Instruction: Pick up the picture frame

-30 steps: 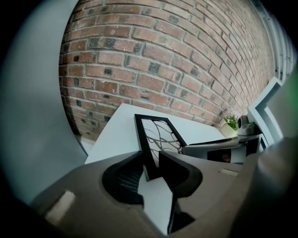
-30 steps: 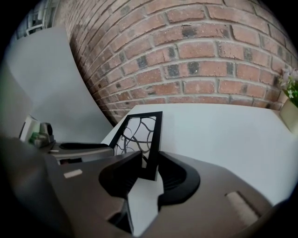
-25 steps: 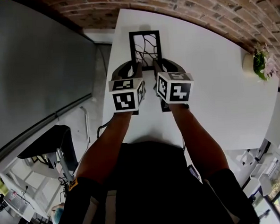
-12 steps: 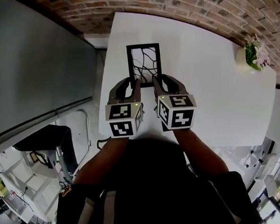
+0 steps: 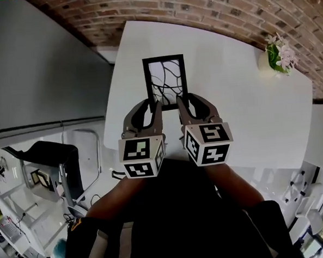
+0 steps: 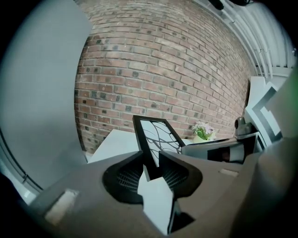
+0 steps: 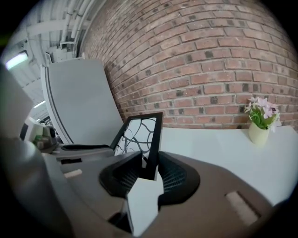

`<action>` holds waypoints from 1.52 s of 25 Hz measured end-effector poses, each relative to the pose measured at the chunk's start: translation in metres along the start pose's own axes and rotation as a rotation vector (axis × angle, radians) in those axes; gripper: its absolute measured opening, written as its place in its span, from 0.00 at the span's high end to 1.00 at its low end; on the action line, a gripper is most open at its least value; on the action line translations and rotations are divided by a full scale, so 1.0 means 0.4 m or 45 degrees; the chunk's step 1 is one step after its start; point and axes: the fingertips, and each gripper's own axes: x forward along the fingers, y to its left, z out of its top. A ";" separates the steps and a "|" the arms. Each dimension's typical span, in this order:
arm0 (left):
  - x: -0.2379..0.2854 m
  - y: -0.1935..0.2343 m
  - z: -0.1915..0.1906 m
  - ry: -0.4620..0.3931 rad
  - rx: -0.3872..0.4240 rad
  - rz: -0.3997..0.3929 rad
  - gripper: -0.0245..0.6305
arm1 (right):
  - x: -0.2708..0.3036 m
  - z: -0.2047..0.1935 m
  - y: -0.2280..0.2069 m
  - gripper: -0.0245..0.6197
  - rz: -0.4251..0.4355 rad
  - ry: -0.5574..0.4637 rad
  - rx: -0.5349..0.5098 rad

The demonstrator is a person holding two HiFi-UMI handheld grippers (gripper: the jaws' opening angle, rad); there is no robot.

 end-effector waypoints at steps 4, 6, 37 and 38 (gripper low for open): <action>-0.071 -0.060 -0.007 -0.044 -0.006 0.038 0.81 | -0.077 -0.008 0.003 0.80 0.043 -0.025 -0.029; -0.101 -0.082 -0.011 -0.062 -0.001 0.049 0.81 | -0.107 -0.014 0.008 0.80 0.058 -0.037 -0.036; -0.535 0.109 -0.060 -0.217 0.034 -0.095 0.82 | -0.319 -0.111 0.455 0.81 -0.020 -0.214 -0.040; -0.540 0.112 -0.064 -0.220 0.029 -0.096 0.82 | -0.322 -0.114 0.459 0.82 -0.024 -0.217 -0.041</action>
